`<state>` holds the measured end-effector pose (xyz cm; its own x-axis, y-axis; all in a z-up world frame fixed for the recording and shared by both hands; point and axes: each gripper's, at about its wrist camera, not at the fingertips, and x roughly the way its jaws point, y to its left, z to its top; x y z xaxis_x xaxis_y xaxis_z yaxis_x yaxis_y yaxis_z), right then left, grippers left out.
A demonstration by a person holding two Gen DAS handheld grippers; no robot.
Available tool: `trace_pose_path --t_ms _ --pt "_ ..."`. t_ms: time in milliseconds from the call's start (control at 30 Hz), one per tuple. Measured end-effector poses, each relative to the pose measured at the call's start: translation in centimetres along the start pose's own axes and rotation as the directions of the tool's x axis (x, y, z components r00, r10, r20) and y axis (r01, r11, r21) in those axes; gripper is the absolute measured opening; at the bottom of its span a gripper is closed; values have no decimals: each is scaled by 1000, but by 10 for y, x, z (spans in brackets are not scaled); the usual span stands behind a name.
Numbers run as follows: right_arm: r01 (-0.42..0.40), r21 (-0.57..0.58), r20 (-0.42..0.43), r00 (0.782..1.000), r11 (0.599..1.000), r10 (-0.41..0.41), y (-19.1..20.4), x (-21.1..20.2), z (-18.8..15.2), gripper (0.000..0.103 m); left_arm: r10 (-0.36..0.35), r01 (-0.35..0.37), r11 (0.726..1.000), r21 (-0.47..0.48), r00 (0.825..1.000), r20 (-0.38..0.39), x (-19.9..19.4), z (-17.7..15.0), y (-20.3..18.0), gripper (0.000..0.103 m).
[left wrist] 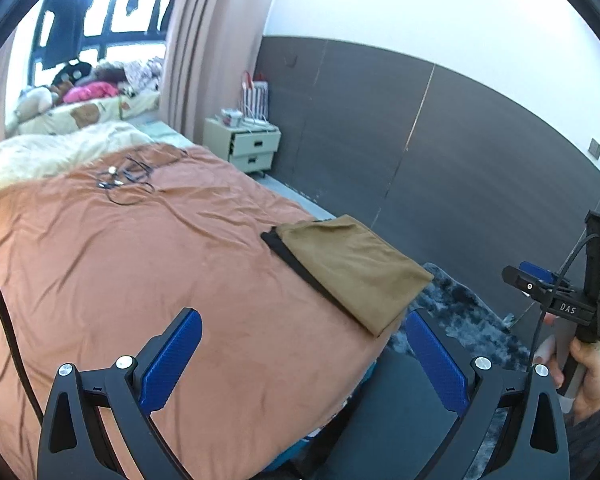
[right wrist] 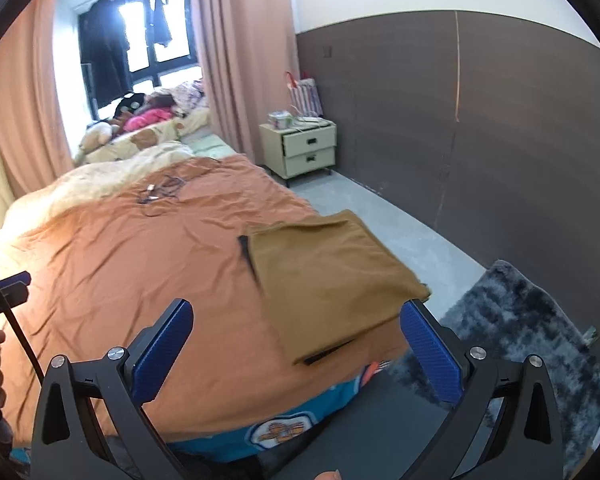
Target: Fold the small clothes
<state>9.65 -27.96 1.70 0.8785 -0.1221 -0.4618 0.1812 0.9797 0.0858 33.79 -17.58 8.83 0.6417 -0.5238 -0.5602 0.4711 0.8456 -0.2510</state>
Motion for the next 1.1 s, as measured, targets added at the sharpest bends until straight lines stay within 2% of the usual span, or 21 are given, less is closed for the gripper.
trace_pose_path --t_ms 200,467,833,1100 --pt "-34 -48 37 999 998 36 24 -38 -28 103 50 -50 999 -2 996 73 -58 -22 14 103" --pt "-68 -73 94 993 995 75 30 -76 -57 103 114 -115 993 -3 981 157 -135 -56 25 103" --pt "-104 -89 150 982 991 117 28 -115 -127 103 210 -216 976 -7 942 263 -210 -125 18 103" --pt "-167 -66 137 975 984 174 16 -120 -162 103 289 -296 955 -26 906 308 -244 -167 8 103"
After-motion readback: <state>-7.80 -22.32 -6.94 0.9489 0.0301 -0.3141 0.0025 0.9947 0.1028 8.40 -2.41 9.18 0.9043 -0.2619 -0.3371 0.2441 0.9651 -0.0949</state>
